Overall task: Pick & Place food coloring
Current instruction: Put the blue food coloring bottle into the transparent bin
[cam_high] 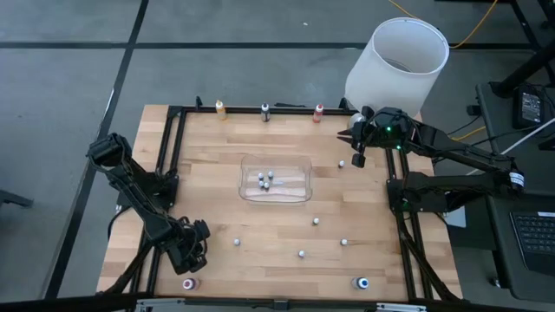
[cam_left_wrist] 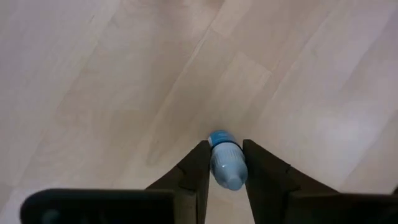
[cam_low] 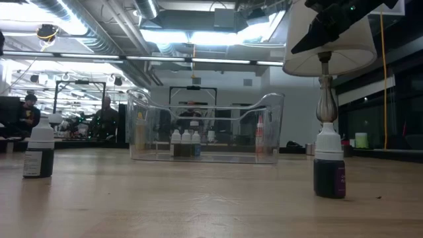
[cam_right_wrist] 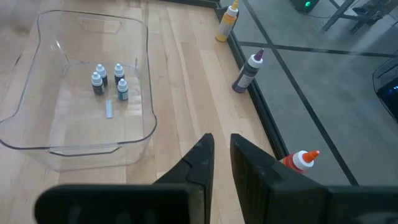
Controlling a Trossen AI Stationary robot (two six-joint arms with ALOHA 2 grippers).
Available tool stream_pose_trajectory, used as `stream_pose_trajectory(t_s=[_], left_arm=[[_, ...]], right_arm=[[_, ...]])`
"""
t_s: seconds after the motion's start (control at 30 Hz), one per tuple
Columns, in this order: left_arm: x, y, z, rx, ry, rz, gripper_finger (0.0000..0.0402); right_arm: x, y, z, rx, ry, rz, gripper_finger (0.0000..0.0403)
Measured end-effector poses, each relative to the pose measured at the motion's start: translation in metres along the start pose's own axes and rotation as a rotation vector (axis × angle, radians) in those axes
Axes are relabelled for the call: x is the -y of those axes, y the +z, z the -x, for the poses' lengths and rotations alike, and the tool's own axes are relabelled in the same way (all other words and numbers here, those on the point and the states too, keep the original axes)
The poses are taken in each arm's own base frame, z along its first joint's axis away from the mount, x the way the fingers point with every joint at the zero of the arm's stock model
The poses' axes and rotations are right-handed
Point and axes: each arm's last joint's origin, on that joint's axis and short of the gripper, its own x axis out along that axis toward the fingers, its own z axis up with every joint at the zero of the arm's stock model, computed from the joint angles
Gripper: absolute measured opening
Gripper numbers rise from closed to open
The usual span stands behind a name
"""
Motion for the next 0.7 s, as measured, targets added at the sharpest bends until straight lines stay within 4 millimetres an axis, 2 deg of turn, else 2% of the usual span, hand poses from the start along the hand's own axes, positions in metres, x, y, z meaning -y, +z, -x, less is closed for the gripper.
stream_pose_trajectory(t_s=[0.17, 0.33, 0.5, 0.7], left_arm=[[0.002, 0.010, 0.019, 0.012, -0.072, 0.030, 0.0067], [0.003, 0.031, 0.056, 0.019, -0.120, -0.028, 0.0069], [-0.002, 0.064, 0.105, 0.044, -0.119, -0.161, 0.0067], [-0.014, 0.112, 0.158, 0.165, -0.130, -0.351, 0.0067]], right_arm=[[0.000, 0.000, 0.000, 0.000, 0.000, 0.000, 0.0058], [0.000, 0.000, 0.000, 0.000, 0.000, 0.000, 0.0058], [0.000, 0.000, 0.000, 0.000, 0.000, 0.000, 0.0058], [0.000, 0.000, 0.000, 0.001, 0.000, -0.004, 0.0058]])
